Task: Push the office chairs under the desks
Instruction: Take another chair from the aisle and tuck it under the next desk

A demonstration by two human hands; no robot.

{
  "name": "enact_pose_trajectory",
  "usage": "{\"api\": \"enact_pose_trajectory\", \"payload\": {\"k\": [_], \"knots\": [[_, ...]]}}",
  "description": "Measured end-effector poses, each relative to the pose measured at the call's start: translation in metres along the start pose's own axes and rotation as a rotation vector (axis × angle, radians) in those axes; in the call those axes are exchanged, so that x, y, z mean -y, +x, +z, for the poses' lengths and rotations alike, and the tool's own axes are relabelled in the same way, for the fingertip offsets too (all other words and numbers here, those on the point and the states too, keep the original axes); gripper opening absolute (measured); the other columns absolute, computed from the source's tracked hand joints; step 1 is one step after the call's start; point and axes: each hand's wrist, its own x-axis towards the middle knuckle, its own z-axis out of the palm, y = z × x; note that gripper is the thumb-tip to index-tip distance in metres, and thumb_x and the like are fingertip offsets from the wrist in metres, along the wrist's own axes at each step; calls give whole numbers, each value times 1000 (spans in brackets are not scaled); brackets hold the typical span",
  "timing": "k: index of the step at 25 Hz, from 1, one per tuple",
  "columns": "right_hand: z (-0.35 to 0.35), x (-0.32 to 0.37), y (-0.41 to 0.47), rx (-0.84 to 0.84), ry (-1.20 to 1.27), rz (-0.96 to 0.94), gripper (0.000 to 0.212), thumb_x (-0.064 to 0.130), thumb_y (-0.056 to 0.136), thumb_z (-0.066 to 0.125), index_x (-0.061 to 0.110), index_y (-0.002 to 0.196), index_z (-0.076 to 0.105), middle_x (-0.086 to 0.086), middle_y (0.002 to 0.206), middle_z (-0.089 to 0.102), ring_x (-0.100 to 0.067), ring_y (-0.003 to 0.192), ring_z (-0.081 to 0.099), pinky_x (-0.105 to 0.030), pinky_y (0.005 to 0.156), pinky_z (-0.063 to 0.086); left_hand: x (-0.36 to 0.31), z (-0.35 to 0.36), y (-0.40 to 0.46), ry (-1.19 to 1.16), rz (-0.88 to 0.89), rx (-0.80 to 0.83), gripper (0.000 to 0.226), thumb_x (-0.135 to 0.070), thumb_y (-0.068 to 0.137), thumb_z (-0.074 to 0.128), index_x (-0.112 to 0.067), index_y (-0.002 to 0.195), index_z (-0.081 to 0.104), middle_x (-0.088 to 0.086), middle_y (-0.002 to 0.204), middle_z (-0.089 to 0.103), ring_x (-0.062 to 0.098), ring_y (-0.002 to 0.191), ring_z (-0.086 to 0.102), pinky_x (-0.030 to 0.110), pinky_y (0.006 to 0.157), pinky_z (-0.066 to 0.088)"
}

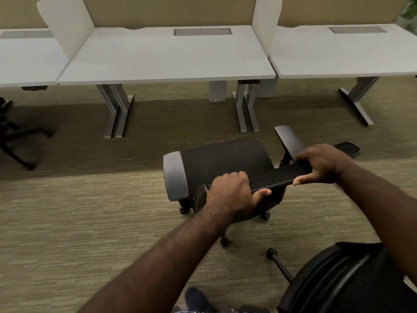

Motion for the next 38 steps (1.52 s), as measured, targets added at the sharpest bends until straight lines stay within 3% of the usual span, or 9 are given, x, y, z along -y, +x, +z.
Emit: {"api": "enact_pose_trajectory", "payload": {"k": [6,13,17,22,26,34,38], "knots": [[-10,5,42,-34,-23,-35,118,109,43,18,22,107,67,6,88,60,-15,80,56,-34,73,50,30,-6,17,8,-26,1,72,-85,81,30,-18,91,53,1,79,53,21,69,51,34,57,41],[-27,25,124,-114,-26,-106,117,110,42,19,20,98,70,-1,87,68,-20,79,61,-38,73,54,100,-18,49,35,-50,-37,67,-89,78,25,-26,83,47,-7,72,47,13,65,48,31,50,34],[-42,40,177,-163,-11,-195,113,109,43,20,19,91,68,0,84,67,-16,70,53,-33,64,48,146,-27,70,36,-131,-66,77,-96,70,20,-27,83,53,-9,73,53,9,65,51,32,52,46],[-59,37,238,-160,34,-293,116,108,45,25,19,105,69,-1,96,69,-20,84,61,-35,72,51,202,-43,93,43,-234,-53,92,-103,59,15,-28,91,58,-9,82,59,10,72,54,33,60,51],[-74,62,289,-202,4,-326,110,109,46,20,22,95,67,1,91,67,-19,77,56,-31,62,38,253,-60,107,47,-287,-8,104,-104,56,15,-24,104,62,-7,91,63,12,80,58,35,67,54],[-104,116,387,-207,16,-331,105,110,43,16,24,83,62,3,79,61,-18,70,53,-31,56,34,361,-87,137,49,-283,2,100,-102,59,18,-25,103,63,-5,93,66,14,82,59,38,71,53],[-113,151,433,-244,9,-268,105,109,46,16,25,88,65,5,82,64,-18,74,57,-31,57,33,431,-102,154,70,-243,19,96,-102,61,22,-25,102,63,-5,93,66,14,83,59,40,73,54]]}}
